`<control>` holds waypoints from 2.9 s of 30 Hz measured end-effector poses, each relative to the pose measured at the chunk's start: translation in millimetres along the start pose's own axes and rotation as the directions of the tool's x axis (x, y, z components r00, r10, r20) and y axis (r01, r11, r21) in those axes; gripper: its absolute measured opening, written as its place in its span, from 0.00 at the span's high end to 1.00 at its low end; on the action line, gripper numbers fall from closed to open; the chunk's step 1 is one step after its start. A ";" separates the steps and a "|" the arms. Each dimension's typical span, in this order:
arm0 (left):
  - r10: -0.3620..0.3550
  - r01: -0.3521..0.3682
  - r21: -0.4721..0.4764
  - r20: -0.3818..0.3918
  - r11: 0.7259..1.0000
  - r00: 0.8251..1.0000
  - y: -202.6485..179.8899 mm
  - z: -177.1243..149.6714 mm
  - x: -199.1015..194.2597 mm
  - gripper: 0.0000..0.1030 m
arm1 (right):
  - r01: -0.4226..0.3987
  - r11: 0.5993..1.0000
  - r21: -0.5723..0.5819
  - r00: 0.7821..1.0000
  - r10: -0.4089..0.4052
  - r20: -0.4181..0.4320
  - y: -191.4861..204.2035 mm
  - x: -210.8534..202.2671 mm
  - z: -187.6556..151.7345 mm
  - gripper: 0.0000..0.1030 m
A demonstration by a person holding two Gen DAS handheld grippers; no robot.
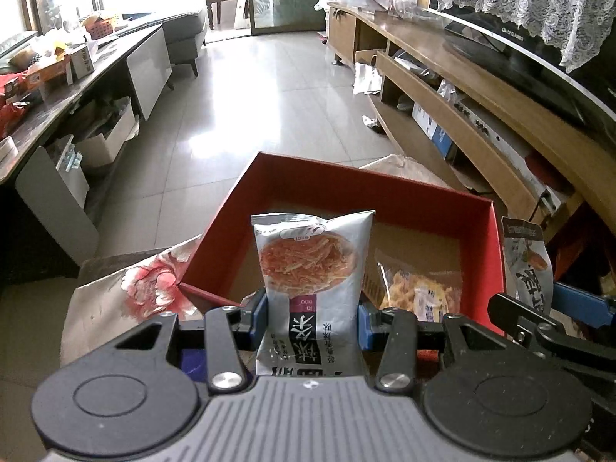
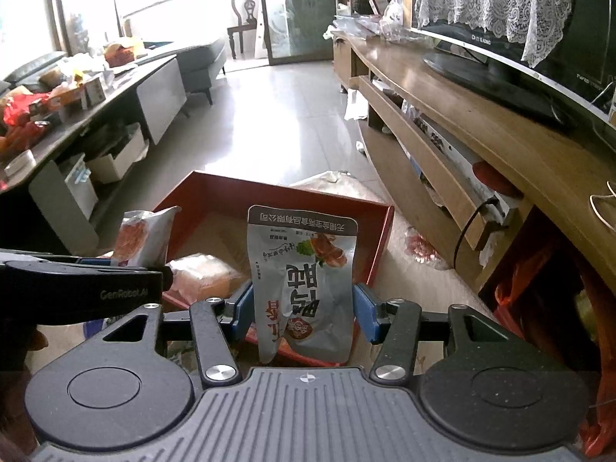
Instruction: Organize snacks
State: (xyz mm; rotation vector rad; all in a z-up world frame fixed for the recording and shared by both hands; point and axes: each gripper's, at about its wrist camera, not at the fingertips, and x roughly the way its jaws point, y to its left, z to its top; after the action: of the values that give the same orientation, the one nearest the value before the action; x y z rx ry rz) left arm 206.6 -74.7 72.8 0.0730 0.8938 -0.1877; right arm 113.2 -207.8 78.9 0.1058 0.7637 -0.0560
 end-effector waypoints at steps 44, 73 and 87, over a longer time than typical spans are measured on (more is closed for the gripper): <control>0.060 -0.058 0.038 -0.057 0.998 0.997 -17.3 32.1 92.4 0.31 | -0.006 1.000 -0.016 0.989 0.004 -0.147 3.9 97.4 13.4 0.32; 0.028 -0.029 0.031 0.019 0.999 0.999 5.2 14.4 26.0 0.19 | -0.019 0.996 -0.085 0.996 0.011 -0.092 24.6 60.4 6.3 0.24; 0.038 -0.039 0.030 0.020 0.999 0.999 22.0 -4.2 9.3 0.19 | -0.052 0.992 -0.119 0.996 0.042 -0.085 44.1 45.7 -1.6 0.24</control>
State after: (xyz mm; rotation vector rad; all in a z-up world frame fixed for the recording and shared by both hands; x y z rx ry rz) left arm 213.3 -53.7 62.5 0.1161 0.8692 -0.1655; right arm 149.0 -164.4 49.4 0.0106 0.8448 0.0394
